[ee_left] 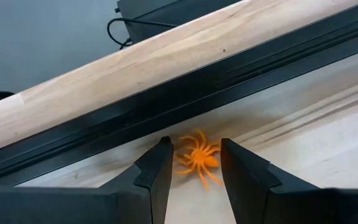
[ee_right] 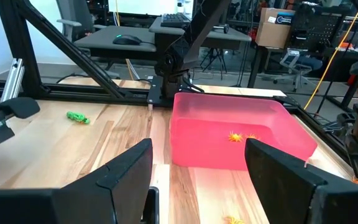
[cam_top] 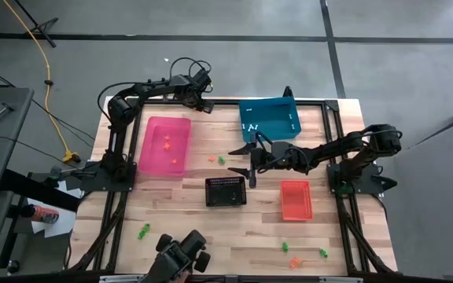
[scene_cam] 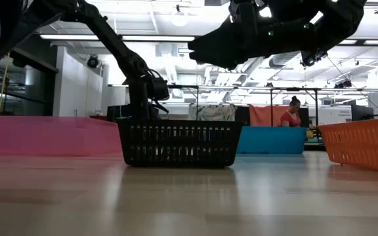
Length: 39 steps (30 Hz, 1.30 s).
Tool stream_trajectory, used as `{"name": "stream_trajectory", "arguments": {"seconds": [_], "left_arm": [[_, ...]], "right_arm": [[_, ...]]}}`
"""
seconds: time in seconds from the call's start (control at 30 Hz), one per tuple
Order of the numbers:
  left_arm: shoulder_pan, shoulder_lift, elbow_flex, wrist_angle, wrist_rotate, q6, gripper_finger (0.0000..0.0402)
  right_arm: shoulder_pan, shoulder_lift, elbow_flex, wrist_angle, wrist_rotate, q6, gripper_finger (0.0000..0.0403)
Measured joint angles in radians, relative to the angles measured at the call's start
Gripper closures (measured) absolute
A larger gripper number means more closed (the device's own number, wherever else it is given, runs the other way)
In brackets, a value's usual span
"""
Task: Sort Halloween decoration
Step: Put the orange spider toy into the pink bin
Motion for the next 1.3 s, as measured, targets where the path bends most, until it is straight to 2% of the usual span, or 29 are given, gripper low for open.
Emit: {"name": "stream_trajectory", "arguments": {"seconds": [0.33, 0.43, 0.57, 0.63, 0.9, 1.3], "left_arm": [[-0.003, 0.008, 0.001, 0.013, 0.003, 0.028, 0.0286], [-0.003, 0.008, 0.001, 0.014, 0.002, 0.036, 0.0316], [-0.003, 0.008, 0.001, 0.013, 0.002, 0.053, 0.038], [-0.004, 0.008, 0.001, 0.014, 0.003, 0.062, 0.0395], [-0.007, -0.009, -0.002, -0.002, -0.004, 0.091, 0.0401], [-0.016, -0.143, 0.0, -0.036, -0.008, 0.11, 0.0401]], "right_arm": [[0.0, 0.0, 0.0, 0.0, 0.0, 0.0, 0.0151], [0.0, 0.0, 0.0, 0.0, 0.0, 0.0, 0.0151], [0.0, 0.0, 0.0, 0.0, 0.0, 0.0, 0.0151], [0.0, 0.0, 0.0, 0.0, 0.0, 0.0, 0.0151], [0.0, 0.0, 0.0, 0.0, 0.0, 0.0, 0.0151], [0.0, 0.0, 0.0, 0.0, 0.0, 0.0, 0.0151]]}}
